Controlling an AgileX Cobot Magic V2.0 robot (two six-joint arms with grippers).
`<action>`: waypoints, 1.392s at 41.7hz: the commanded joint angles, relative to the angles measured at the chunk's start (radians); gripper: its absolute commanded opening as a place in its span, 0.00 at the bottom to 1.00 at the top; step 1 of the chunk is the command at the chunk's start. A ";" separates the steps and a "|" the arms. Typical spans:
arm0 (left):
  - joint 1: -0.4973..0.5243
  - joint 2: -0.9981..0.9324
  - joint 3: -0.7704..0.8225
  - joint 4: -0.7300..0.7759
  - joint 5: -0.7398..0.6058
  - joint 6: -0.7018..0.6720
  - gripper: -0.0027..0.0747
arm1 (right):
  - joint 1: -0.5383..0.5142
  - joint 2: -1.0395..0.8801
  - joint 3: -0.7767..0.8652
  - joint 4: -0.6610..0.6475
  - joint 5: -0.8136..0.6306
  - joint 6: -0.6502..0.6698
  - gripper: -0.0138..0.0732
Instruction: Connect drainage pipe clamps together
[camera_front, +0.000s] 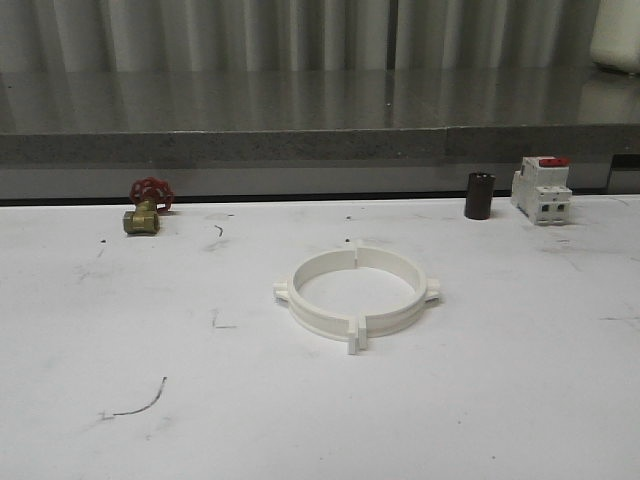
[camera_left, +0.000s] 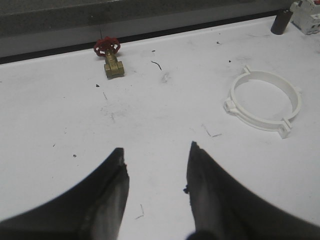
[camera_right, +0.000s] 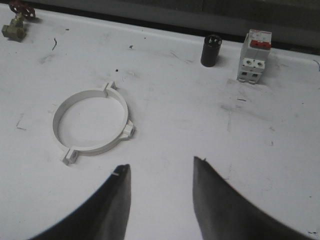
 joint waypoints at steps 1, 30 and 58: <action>0.001 0.001 -0.027 -0.007 -0.073 -0.002 0.40 | -0.006 -0.088 0.004 -0.019 -0.054 0.005 0.54; 0.001 0.001 -0.027 -0.007 -0.073 -0.002 0.40 | -0.006 -0.183 0.013 -0.019 -0.005 0.005 0.36; 0.001 0.001 -0.027 -0.007 -0.073 -0.002 0.13 | -0.006 -0.183 0.013 -0.017 -0.020 0.005 0.02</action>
